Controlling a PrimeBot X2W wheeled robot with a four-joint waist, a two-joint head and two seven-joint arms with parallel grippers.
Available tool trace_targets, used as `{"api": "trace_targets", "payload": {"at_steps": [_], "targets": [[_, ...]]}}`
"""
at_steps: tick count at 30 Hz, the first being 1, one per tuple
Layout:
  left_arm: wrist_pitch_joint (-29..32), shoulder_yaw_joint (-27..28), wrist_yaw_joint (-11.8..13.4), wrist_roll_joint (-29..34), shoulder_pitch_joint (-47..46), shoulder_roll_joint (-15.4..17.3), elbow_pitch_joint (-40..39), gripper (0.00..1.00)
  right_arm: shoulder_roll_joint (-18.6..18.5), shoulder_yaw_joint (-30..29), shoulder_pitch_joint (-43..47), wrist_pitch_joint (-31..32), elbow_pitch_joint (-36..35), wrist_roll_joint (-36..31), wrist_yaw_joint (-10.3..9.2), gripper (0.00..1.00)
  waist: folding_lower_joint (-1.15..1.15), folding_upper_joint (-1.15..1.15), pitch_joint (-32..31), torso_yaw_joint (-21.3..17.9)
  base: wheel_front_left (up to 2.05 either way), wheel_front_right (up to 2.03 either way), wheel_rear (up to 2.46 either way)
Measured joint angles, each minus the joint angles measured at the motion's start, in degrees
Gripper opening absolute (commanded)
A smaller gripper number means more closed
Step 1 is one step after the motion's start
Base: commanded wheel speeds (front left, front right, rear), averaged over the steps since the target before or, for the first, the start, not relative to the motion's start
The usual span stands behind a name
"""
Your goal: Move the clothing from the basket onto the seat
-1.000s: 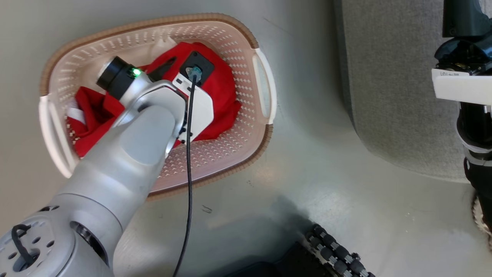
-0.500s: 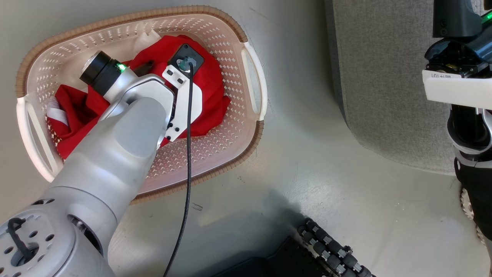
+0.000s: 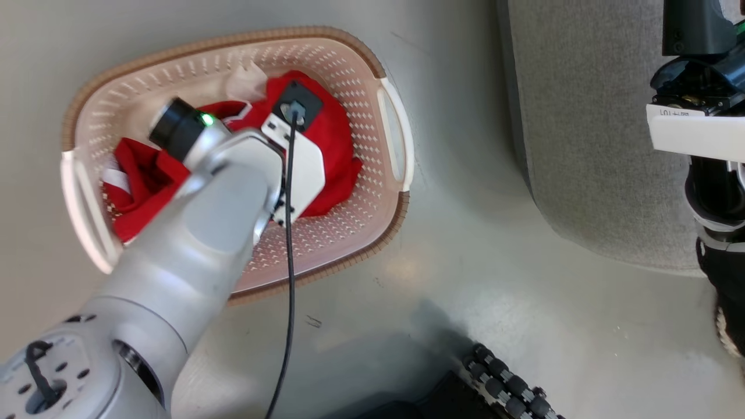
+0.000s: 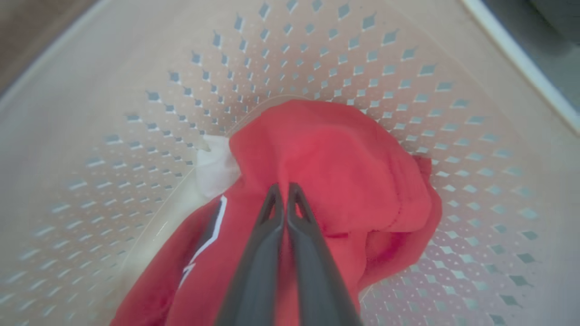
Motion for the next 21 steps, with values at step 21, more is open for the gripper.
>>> {"api": "trace_targets", "payload": {"at_steps": [21], "targets": [[-16.2,-0.7,2.4,-10.2,9.1,-0.1,-11.1,0.00,-3.6,-1.0,6.8,0.0,8.1,-2.6,0.00,1.00,0.00,0.00,-12.4,6.9,0.00,0.00,0.00]]}}
